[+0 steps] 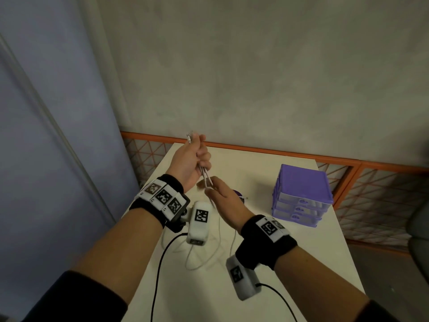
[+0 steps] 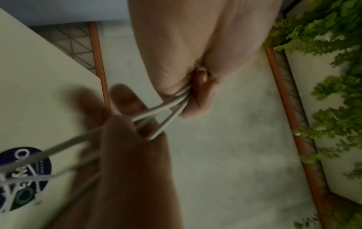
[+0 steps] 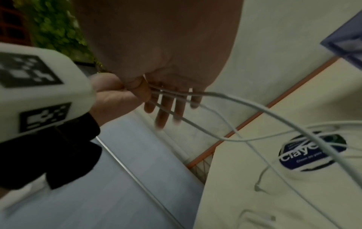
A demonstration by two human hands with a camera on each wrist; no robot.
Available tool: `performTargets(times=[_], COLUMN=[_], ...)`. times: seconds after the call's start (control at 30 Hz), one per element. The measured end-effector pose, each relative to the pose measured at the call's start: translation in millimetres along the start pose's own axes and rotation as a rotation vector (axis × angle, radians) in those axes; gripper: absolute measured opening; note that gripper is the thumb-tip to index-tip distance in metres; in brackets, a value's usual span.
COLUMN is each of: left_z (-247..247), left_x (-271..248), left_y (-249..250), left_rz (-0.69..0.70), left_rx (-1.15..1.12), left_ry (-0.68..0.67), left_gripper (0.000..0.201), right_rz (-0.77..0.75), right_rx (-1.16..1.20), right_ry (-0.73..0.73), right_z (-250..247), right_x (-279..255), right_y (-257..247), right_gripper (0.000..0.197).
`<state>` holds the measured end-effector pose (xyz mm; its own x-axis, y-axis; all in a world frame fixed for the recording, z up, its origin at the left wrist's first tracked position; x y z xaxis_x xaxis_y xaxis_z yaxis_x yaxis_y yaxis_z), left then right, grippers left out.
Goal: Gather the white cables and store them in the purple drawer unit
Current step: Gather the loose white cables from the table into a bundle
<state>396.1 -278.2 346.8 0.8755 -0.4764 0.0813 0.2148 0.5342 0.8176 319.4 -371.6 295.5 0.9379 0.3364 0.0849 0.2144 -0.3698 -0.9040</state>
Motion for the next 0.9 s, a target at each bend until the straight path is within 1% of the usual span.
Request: performTargets(times=[0.03, 0.07, 0.13, 0.2, 0.27, 0.3, 0.37, 0.43, 0.5, 0.53, 0.6, 0.63, 0.67, 0.7, 0.73, 0.77, 0.8, 0.83, 0.87, 0.9], left_z=[-1, -4, -11, -22, -31, -34, -39, -44, -56, -63, -82, -92, -98, -104, -104, -95, -80, -61, -38, -17], left_x=[2, 3, 6, 8, 7, 5, -1, -9, -17, -21, -29, -34, -39, -45, -49, -50, -49, -46, -48, -50], left_y=[4, 10, 28, 47, 56, 57, 52, 42, 30, 22, 4, -4, -12, -18, -23, -27, -29, -33, -36, -37], left_rz=[0.025, 0.054, 0.123, 0.173, 0.198, 0.211, 0.231, 0.224, 0.142, 0.073, -0.086, -0.178, -0.287, -0.383, -0.417, -0.398, -0.319, -0.221, -0.174, -0.154], left_rx=[0.012, 0.024, 0.003, -0.052, -0.067, -0.047, 0.008, 0.093, 0.275, 0.370, 0.541, 0.638, 0.735, 0.847, 0.952, 1.053, 1.135, 1.194, 1.232, 1.230], left_ry=[0.014, 0.034, 0.088, 0.154, 0.209, 0.239, 0.300, 0.377, 0.447, 0.478, 0.537, 0.559, 0.573, 0.591, 0.579, 0.510, 0.398, 0.233, 0.072, -0.037], left_gripper=[0.032, 0.032, 0.031, 0.032, 0.033, 0.033, 0.032, 0.033, 0.035, 0.034, 0.023, 0.029, 0.053, 0.082, 0.101, 0.103, 0.089, 0.067, 0.051, 0.044], right_rz=[0.005, 0.020, 0.083, 0.143, 0.193, 0.223, 0.269, 0.266, 0.229, 0.206, 0.158, 0.138, 0.123, 0.112, 0.107, 0.100, 0.097, 0.097, 0.099, 0.099], right_rx=[0.094, 0.151, 0.187, 0.175, 0.083, 0.036, 0.019, 0.054, 0.090, 0.098, 0.095, 0.077, 0.046, 0.017, -0.006, -0.025, -0.058, -0.108, -0.161, -0.194], right_ry=[-0.030, -0.049, -0.064, -0.034, 0.013, 0.026, 0.045, 0.084, 0.134, 0.160, 0.198, 0.210, 0.209, 0.192, 0.163, 0.128, 0.093, 0.061, 0.036, 0.019], right_z=[2, 3, 0, -8, -19, -25, -37, -48, -60, -66, -75, -78, -80, -80, -79, -76, -73, -69, -66, -64], right_x=[-1, -3, -13, -25, -35, -36, -37, -38, -39, -40, -39, -37, -36, -34, -31, -28, -25, -21, -17, -14], right_y=[-2, 0, 11, 27, 40, 46, 54, 54, 48, 43, 35, 30, 26, 21, 18, 13, 9, 5, 2, 0], right_gripper=[0.021, 0.023, 0.034, 0.044, 0.050, 0.052, 0.057, 0.053, 0.042, 0.038, 0.035, 0.035, 0.036, 0.037, 0.038, 0.038, 0.039, 0.039, 0.040, 0.040])
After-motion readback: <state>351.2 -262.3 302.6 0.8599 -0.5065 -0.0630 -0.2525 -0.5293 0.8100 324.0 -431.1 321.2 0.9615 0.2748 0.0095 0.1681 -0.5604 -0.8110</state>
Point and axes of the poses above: each hand's wrist, its own x-axis towards the middle knuckle, its own z-axis out of the palm, y = z × x, the point moved 3 cm from there along x, towards the middle knuckle, and after that the axes turned 13 degrees about -y, right-handed, at the moved point
